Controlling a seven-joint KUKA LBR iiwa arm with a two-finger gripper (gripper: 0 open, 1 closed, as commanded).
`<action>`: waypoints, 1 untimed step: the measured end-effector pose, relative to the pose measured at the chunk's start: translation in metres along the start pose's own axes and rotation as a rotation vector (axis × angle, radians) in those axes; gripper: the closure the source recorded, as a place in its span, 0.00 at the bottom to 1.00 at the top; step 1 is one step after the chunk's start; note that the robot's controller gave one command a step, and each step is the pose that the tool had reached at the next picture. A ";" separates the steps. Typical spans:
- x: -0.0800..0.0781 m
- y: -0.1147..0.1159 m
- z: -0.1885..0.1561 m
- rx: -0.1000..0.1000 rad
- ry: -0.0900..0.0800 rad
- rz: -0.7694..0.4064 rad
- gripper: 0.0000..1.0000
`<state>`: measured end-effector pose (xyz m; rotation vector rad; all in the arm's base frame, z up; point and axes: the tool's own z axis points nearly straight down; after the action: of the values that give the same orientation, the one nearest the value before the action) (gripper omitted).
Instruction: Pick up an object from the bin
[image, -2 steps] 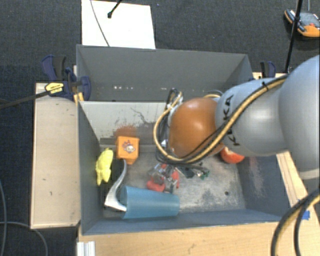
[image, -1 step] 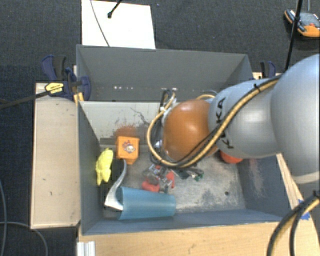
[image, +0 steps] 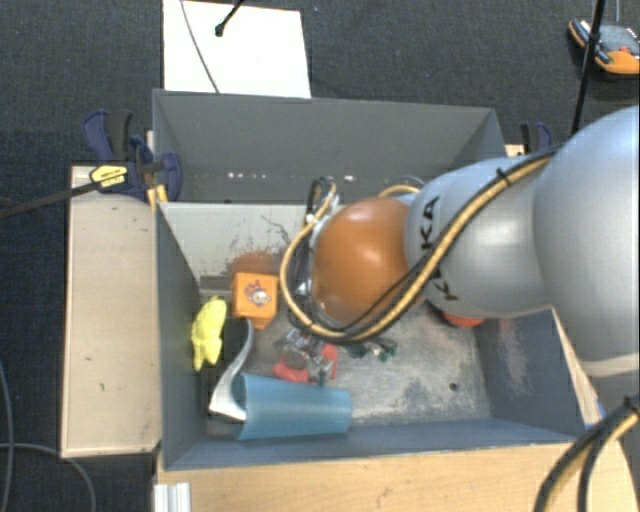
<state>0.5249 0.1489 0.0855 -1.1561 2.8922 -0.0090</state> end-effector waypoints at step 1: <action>0.019 -0.002 -0.057 -0.017 0.023 -0.002 1.00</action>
Offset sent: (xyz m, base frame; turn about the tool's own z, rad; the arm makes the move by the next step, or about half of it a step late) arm 0.0247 0.0003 0.1487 -0.0227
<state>0.5110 0.1342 0.1422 -1.1691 2.9162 0.0019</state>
